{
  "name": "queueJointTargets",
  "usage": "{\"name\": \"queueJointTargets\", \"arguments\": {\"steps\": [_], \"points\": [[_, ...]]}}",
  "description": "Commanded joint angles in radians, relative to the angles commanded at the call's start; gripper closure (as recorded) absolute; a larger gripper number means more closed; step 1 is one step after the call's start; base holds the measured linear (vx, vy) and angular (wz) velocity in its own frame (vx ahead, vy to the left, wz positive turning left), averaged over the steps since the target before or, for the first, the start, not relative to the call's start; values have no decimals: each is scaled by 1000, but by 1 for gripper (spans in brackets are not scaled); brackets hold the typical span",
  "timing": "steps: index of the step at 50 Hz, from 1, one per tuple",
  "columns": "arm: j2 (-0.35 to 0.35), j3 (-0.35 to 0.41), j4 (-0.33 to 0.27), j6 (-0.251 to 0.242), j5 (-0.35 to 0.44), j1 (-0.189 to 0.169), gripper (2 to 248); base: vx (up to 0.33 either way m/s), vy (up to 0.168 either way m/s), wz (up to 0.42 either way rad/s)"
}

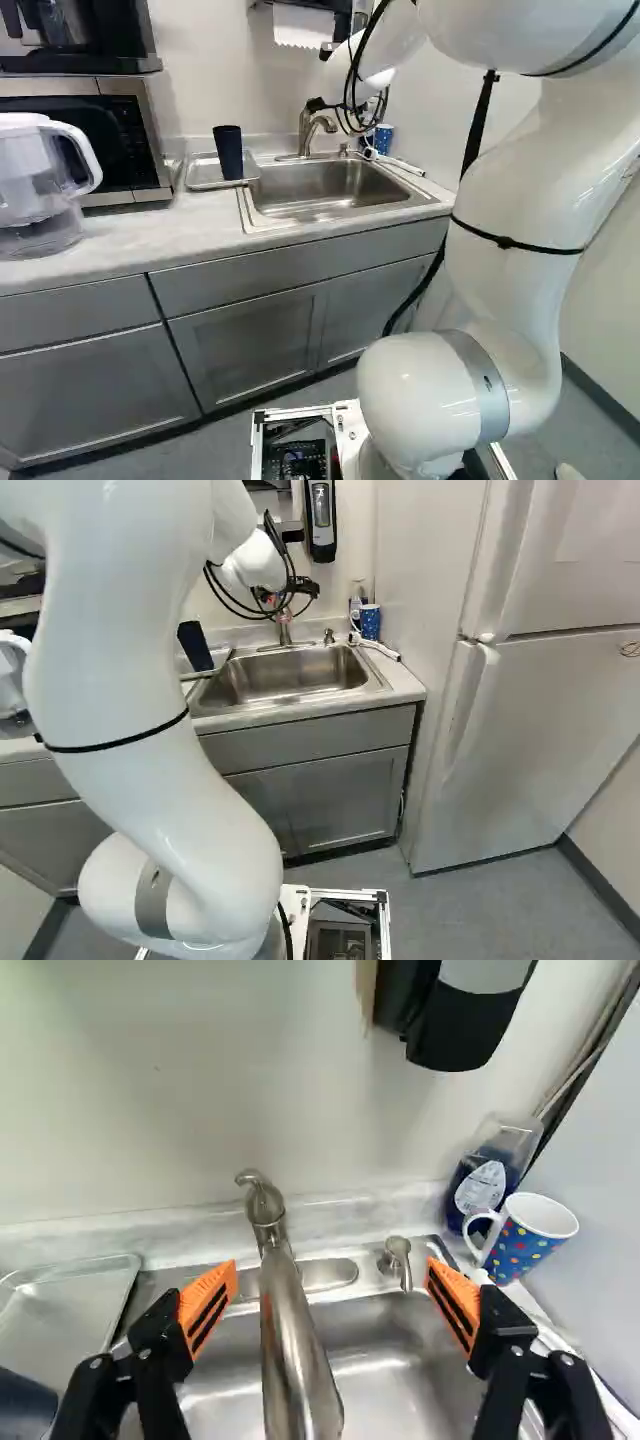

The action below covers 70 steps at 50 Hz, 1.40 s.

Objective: Rinse the cup and place it in the tray

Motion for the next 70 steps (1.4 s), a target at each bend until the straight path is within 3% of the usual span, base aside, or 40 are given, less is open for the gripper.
{"name": "queueJointTargets", "arguments": {"steps": [50, 70], "points": [[264, 268, 0, 0, -218, 3, 3, 0, 0, 0], [279, 282, 0, 0, -344, 3, 3, 0, 0, 0]]}}
